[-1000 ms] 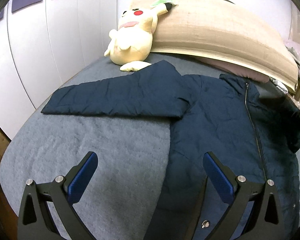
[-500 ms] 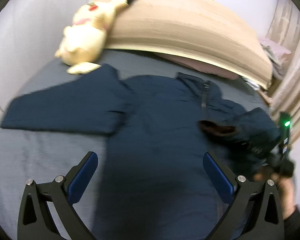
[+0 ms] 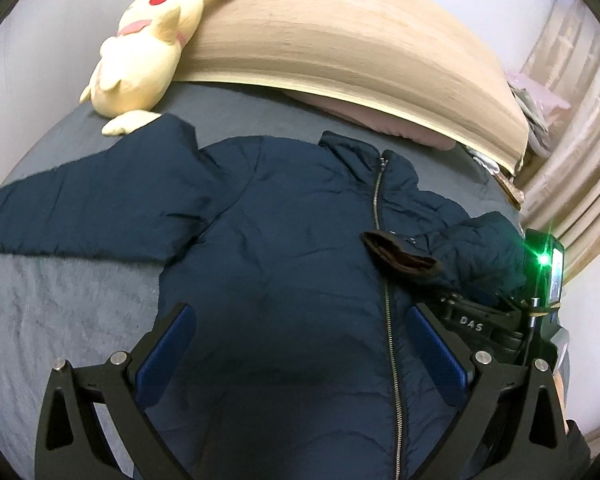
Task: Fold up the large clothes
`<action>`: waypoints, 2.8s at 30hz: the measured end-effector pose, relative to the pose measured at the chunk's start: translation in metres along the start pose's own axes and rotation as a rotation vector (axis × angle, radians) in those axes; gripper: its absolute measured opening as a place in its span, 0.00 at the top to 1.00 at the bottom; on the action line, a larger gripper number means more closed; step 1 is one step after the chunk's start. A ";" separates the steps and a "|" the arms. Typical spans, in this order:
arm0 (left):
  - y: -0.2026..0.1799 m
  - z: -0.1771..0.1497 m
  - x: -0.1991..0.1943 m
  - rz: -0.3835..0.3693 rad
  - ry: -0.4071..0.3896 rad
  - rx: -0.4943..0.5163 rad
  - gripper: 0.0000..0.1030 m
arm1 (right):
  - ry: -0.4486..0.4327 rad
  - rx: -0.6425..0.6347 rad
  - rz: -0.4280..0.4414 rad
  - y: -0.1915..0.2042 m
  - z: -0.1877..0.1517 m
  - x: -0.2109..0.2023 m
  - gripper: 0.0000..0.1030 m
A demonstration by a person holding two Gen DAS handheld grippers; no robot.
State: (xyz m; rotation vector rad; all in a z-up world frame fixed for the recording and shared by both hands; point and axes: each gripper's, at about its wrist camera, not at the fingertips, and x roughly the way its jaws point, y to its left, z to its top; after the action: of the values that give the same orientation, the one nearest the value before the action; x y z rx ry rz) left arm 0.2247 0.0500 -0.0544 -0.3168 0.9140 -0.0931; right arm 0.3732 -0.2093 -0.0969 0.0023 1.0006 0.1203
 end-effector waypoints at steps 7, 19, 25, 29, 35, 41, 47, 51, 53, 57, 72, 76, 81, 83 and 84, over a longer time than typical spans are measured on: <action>0.002 0.002 0.007 -0.035 0.013 -0.063 0.00 | -0.085 0.028 0.117 -0.009 -0.010 -0.040 0.00; -0.056 0.018 0.093 -0.293 0.231 -0.222 0.00 | -0.211 0.477 0.352 -0.128 -0.068 -0.099 0.00; -0.083 0.013 0.128 -0.300 0.298 -0.235 0.00 | -0.212 0.580 0.412 -0.163 -0.090 -0.095 0.00; -0.094 0.011 0.143 -0.293 0.322 -0.256 0.33 | -0.194 0.598 0.439 -0.172 -0.097 -0.089 0.00; -0.088 0.019 0.146 -0.223 0.328 -0.207 0.93 | -0.177 0.615 0.455 -0.174 -0.098 -0.080 0.00; -0.068 0.069 0.076 -0.134 0.058 -0.073 0.95 | -0.165 0.739 0.568 -0.182 -0.097 -0.061 0.00; -0.031 0.090 0.054 -0.075 -0.020 -0.039 0.96 | -0.145 0.923 0.736 -0.176 -0.090 -0.022 0.00; -0.020 0.084 0.063 -0.036 -0.010 -0.012 0.96 | -0.104 1.035 0.754 -0.171 -0.081 0.007 0.00; -0.015 0.078 0.067 -0.016 -0.005 0.000 0.96 | -0.076 1.077 0.697 -0.170 -0.076 0.019 0.00; -0.011 0.071 0.074 0.025 0.001 0.012 0.96 | -0.069 1.152 0.604 -0.170 -0.069 0.029 0.05; 0.017 0.053 0.110 0.109 0.050 0.015 0.95 | -0.040 0.955 0.395 -0.171 -0.047 0.051 0.82; 0.025 0.042 0.128 0.144 0.078 0.017 0.95 | -0.027 0.954 0.448 -0.173 -0.052 0.061 0.80; 0.023 0.040 0.136 0.169 0.089 0.047 0.94 | -0.020 0.954 0.506 -0.188 -0.065 0.059 0.77; 0.023 0.039 0.137 0.170 0.092 0.052 0.94 | -0.018 0.965 0.532 -0.192 -0.071 0.055 0.75; 0.023 0.039 0.138 0.174 0.094 0.059 0.93 | -0.015 0.972 0.543 -0.193 -0.072 0.055 0.74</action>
State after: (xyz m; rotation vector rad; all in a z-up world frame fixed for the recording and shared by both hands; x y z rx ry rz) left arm 0.3383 0.0515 -0.1444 -0.1784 1.0261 0.0252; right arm 0.3611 -0.3995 -0.1929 1.1637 0.9399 0.1177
